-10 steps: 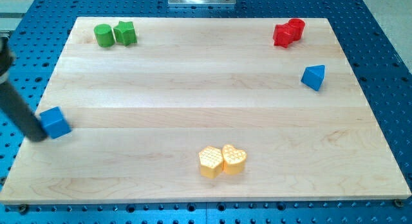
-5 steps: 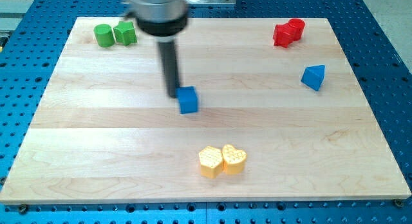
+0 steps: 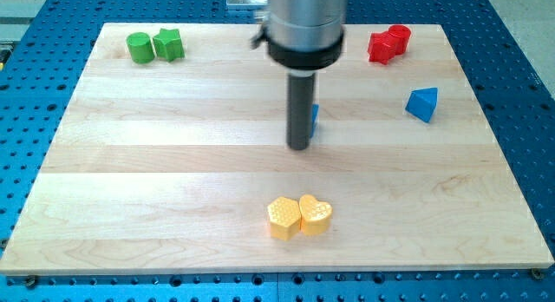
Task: Push the cube below the triangle
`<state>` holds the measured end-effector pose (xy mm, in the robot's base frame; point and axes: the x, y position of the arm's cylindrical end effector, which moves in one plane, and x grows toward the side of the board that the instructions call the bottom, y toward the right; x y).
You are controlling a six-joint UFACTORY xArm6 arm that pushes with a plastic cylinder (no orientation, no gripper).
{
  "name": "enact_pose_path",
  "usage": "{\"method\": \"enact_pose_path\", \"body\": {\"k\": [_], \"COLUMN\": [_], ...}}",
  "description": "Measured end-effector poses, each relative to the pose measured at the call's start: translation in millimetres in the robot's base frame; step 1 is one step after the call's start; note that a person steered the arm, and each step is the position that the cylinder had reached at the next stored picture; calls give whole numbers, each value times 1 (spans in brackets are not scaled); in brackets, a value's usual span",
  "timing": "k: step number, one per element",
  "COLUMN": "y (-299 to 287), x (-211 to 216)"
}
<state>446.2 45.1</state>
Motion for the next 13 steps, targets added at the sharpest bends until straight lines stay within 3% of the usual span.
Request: {"method": "enact_pose_path", "body": {"k": [1, 2, 4, 5, 7, 8, 9, 11, 12, 13], "y": [-63, -57, 61, 24, 71, 65, 26, 101, 84, 84], "x": [-13, -39, -41, -44, -38, -35, -28, -19, -19, 15]}}
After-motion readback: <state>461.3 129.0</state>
